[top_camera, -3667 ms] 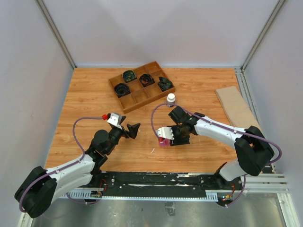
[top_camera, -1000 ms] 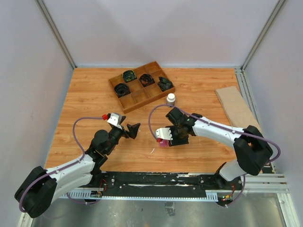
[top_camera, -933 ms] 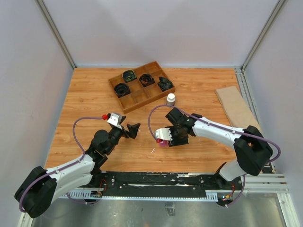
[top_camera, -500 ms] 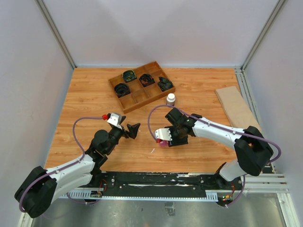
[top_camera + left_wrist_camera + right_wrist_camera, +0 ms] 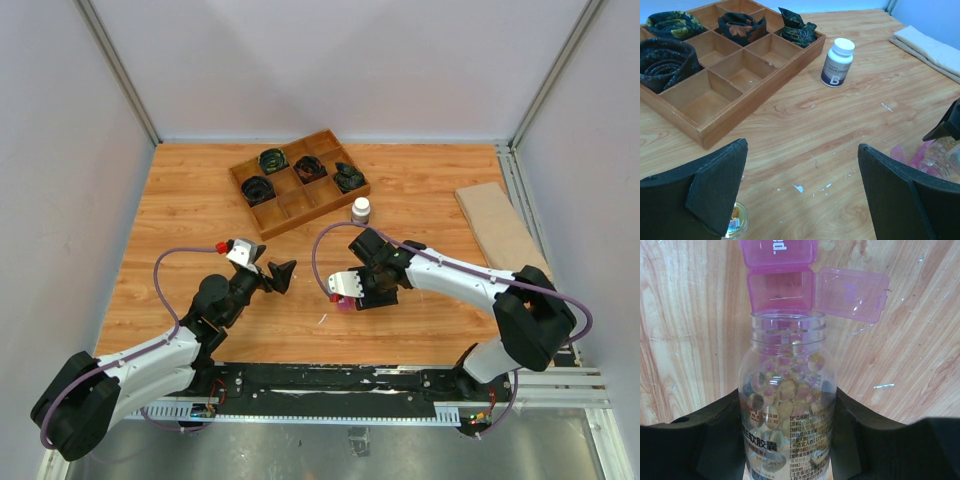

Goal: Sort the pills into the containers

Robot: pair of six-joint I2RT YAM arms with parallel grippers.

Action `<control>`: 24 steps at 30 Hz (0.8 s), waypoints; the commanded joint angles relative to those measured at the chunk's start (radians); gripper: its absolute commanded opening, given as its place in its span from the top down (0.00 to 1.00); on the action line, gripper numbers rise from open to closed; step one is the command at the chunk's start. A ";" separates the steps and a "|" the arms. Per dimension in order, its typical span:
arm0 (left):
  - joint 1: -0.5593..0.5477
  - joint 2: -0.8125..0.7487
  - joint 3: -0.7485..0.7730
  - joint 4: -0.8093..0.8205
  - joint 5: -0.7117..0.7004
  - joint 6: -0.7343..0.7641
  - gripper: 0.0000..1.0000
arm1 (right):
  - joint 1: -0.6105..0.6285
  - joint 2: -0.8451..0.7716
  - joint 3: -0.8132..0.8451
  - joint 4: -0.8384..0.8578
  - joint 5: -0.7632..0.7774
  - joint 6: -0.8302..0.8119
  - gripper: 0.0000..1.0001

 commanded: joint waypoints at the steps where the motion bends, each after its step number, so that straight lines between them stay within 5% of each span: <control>1: -0.007 -0.003 -0.002 0.038 -0.008 0.014 0.04 | 0.011 0.004 0.011 -0.013 0.010 0.003 0.99; 24: -0.007 -0.001 -0.002 0.038 -0.008 0.014 0.04 | 0.011 0.029 0.025 -0.033 0.036 0.007 0.99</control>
